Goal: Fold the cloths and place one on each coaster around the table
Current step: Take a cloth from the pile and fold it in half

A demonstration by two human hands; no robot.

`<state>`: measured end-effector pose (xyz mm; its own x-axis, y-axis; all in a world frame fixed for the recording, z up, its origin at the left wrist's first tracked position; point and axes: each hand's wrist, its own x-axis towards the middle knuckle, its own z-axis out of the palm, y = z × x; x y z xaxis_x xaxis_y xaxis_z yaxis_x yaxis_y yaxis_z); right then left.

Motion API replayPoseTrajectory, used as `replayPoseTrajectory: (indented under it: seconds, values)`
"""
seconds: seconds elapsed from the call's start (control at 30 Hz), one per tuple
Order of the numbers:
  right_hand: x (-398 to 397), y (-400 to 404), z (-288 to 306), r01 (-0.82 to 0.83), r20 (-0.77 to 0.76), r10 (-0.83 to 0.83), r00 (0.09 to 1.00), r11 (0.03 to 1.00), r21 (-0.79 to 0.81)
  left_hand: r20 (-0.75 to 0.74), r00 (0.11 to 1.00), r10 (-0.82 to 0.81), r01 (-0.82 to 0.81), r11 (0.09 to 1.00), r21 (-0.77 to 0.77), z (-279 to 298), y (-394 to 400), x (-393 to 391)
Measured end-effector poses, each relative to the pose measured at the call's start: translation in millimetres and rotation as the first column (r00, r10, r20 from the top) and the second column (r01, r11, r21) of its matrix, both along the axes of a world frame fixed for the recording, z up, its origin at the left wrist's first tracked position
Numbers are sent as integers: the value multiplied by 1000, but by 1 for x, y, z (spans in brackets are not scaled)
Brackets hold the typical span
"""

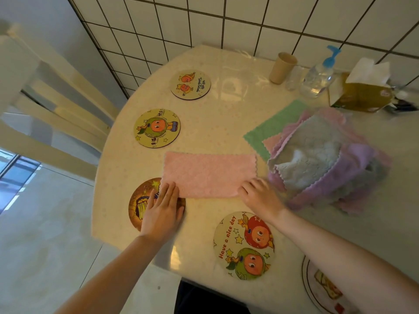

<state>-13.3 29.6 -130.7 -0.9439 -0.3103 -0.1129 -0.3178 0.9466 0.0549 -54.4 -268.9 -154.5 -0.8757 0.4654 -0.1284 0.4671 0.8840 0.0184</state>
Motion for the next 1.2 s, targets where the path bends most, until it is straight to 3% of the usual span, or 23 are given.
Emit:
replayPoseTrajectory:
  seconds: [0.07, 0.17, 0.27, 0.37, 0.57, 0.63, 0.7, 0.8, 0.93, 1.03, 1.1, 1.2]
  values:
    - [0, -1, 8, -15, -15, 14, 1000, 999, -37, -27, 1000, 6, -4, 998, 66, 5, 12, 6]
    - [18, -13, 22, -107, -115, 92, 989, 985, -132, 1, 968, -252, 245, 940, 239, 12, 36, 23]
    - [54, -32, 36, -205, -183, 168, 969, 956, -208, 63, 938, -341, 302, 894, 332, 10, 60, 42]
    - [88, -45, 36, -260, -158, 225, 961, 931, -258, 81, 910, -407, 359, 870, 338, 1, 67, 61]
    - [117, -44, 31, -388, -166, 350, 922, 829, -403, -56, 821, -568, 560, 782, 273, -12, 43, 84]
    - [110, -23, 21, -373, -151, 341, 928, 859, -350, -91, 815, -573, 574, 774, 266, -7, 30, 86]
    - [99, -3, 12, -355, -92, 343, 935, 909, -217, -89, 823, -561, 562, 783, 267, -3, 16, 88]
    - [85, -2, 6, -438, 6, 441, 897, 893, -98, -25, 828, -559, 547, 799, 251, -6, -4, 94]
    - [69, -14, 0, -539, 82, 546, 834, 837, -90, 82, 825, -559, 527, 814, 246, -7, -10, 95]
    - [64, -13, -1, -571, 104, 577, 810, 816, -89, 156, 823, -547, 476, 813, 336, 0, -10, 89]
    - [60, -10, -3, -559, 126, 573, 810, 819, -131, 284, 837, -468, 302, 827, 474, 11, -7, 84]
    - [54, -15, 2, -308, 233, 448, 863, 833, -460, 527, 811, -254, -107, 821, 561, 30, 0, 76]
